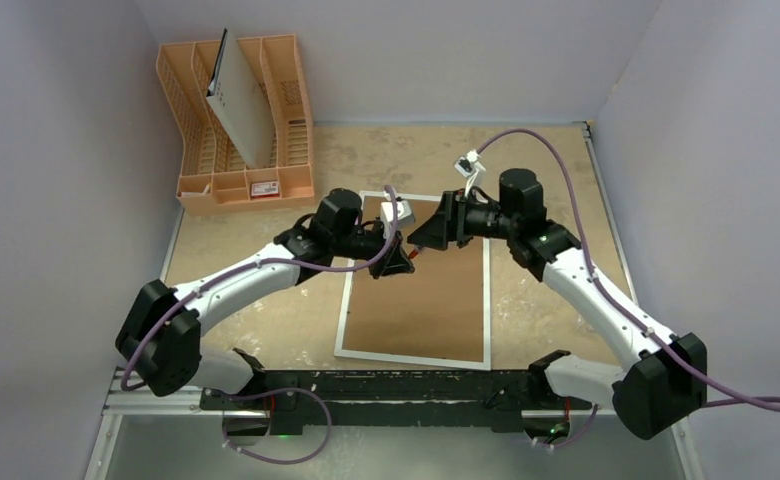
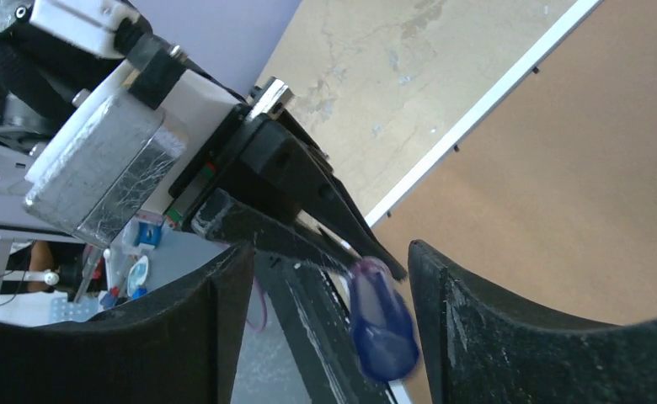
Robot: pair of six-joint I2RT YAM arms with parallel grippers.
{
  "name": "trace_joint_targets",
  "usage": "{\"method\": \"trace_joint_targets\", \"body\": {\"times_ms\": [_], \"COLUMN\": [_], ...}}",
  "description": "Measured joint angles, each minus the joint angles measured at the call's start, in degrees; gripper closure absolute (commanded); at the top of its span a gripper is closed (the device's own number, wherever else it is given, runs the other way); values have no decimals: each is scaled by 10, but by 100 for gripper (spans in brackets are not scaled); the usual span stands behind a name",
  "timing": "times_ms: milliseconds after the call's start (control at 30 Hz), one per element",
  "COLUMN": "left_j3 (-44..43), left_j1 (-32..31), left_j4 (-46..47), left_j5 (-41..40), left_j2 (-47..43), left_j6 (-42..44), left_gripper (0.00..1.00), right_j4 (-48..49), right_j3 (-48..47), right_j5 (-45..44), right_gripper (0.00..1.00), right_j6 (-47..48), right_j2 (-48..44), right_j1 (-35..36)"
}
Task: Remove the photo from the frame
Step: Adjust the screwdriver.
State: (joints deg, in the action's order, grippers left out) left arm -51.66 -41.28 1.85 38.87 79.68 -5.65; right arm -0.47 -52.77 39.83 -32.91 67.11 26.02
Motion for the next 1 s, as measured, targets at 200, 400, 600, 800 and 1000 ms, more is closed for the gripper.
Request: {"method": "trace_joint_targets", "body": {"times_ms": [200,400,600,800,1000], "left_j3": [-87,-121,-160,-167,-167], "left_j1": [0,0,0,0,0], "left_j4": [-213,-320,-357,-383,-389], "left_j5": [-28,-33,-33,-32,-35], "left_j2": [0,4,32,37,38], "left_j6": [175,261,289,299,303], "left_gripper": [100,100,100,100,100], "right_j4": [-111,-216,-257,-251,-242], "right_j3": [-47,-88,-96,-103,-103], "right_j5": [82,145,151,147,149], "right_gripper": [35,36,45,61,53], "right_j6": [65,157,191,193,189], "right_j2": [8,55,71,85,113], "right_j1": [-84,-86,-46,-13,-1]}}
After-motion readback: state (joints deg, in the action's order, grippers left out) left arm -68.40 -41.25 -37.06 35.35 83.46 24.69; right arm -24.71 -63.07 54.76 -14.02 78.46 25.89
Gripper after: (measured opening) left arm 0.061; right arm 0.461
